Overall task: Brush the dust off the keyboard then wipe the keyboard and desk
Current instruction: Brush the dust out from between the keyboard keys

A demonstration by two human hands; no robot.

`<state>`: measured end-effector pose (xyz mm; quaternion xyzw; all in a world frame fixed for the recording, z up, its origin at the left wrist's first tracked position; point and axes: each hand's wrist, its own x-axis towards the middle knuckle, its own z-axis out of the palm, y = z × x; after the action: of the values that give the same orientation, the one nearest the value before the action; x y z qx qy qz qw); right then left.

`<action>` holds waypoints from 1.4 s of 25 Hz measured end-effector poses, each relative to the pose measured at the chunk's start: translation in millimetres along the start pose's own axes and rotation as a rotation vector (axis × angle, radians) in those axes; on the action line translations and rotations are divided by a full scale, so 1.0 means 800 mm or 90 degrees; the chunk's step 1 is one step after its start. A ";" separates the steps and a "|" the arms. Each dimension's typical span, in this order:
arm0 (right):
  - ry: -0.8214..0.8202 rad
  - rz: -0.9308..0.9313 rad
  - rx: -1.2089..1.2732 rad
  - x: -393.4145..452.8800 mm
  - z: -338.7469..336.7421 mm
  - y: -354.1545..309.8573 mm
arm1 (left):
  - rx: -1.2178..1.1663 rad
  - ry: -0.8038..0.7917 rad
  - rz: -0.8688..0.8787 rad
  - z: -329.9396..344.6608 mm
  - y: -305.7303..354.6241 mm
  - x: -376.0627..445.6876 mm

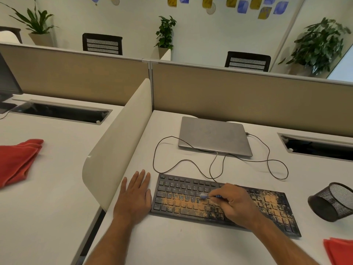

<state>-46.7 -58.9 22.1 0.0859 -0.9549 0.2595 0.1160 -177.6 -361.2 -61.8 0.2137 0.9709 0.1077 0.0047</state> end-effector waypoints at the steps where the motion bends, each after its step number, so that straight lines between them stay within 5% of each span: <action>1: 0.025 0.012 0.012 0.000 -0.002 0.001 | -0.001 0.003 0.001 0.001 0.000 0.000; 35: 0.041 -0.030 -0.087 -0.010 -0.006 0.002 | -0.003 0.012 -0.001 0.005 -0.003 0.001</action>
<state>-38.9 -53.8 23.4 0.0920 -0.9639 0.1933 0.1586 -178.8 -362.2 -66.2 0.2118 0.9708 0.1122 -0.0041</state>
